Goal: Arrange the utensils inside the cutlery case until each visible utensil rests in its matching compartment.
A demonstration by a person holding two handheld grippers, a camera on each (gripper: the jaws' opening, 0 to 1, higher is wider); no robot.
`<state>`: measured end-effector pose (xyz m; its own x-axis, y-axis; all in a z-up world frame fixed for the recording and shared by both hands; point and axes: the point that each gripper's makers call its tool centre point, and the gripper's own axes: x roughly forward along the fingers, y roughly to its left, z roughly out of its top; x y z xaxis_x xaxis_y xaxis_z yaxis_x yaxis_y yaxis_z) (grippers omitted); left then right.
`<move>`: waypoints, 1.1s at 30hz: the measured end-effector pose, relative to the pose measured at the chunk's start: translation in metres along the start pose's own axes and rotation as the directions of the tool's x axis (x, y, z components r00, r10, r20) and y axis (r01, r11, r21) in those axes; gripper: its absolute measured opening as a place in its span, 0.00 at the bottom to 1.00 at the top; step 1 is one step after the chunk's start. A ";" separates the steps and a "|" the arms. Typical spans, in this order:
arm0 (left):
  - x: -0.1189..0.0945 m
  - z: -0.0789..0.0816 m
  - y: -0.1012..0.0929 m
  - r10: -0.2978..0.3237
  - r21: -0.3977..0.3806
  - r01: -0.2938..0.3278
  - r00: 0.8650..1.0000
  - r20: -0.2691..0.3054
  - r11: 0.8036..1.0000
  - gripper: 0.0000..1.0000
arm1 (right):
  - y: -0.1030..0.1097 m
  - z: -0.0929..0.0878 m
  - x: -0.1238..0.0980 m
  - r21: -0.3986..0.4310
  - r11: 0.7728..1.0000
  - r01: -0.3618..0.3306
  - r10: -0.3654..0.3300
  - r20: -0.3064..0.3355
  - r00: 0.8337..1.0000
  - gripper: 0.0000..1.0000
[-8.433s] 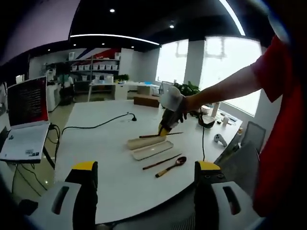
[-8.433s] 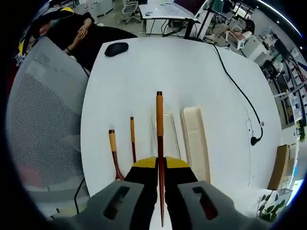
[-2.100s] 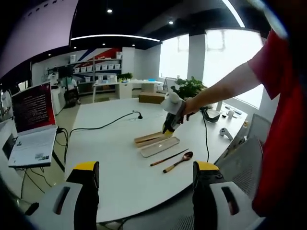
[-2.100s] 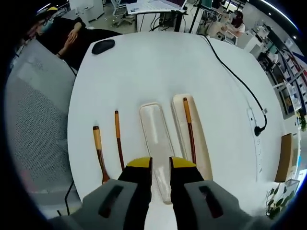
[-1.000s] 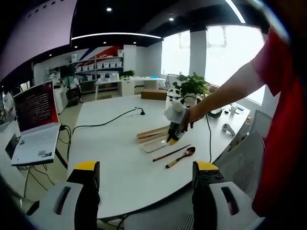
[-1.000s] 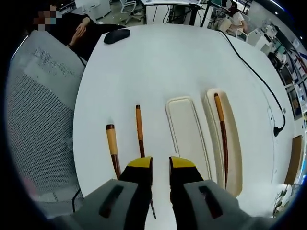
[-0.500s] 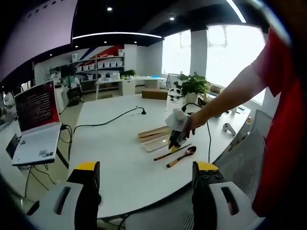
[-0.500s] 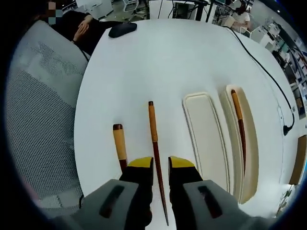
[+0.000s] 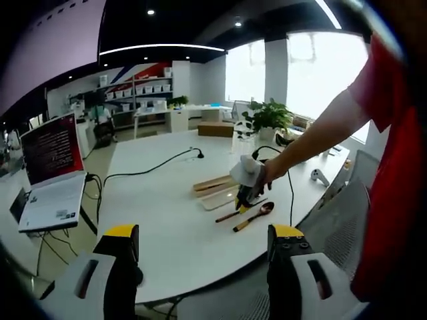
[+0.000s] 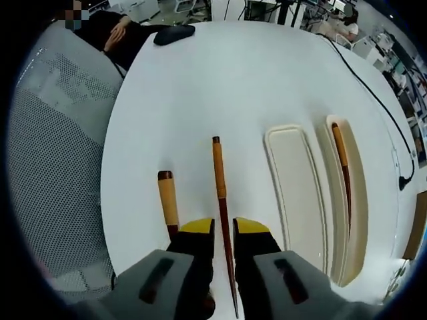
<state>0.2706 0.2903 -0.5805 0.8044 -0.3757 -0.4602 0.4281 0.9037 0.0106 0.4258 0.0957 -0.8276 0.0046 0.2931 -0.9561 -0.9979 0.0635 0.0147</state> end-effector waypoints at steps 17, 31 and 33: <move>0.001 -0.004 -0.001 0.004 -0.011 -0.004 1.000 -0.004 1.000 0.81 | -0.003 -0.002 0.002 -0.088 0.996 0.009 -0.013 -0.043 0.999 0.01; -0.001 -0.007 -0.007 -0.001 -0.013 0.001 1.000 -0.002 1.000 0.80 | -0.001 -0.001 0.002 -0.092 0.996 0.016 -0.018 -0.026 1.000 0.00; -0.001 -0.008 -0.006 0.003 -0.010 -0.003 1.000 -0.006 1.000 0.80 | -0.002 -0.005 0.001 -0.081 0.997 0.013 -0.017 -0.048 0.999 0.00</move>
<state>0.2641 0.2870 -0.5872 0.8030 -0.3721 -0.4656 0.4217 0.9067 0.0026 0.4275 0.0916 -0.8300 0.0186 0.2454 -0.9692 -0.9997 -0.0105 -0.0218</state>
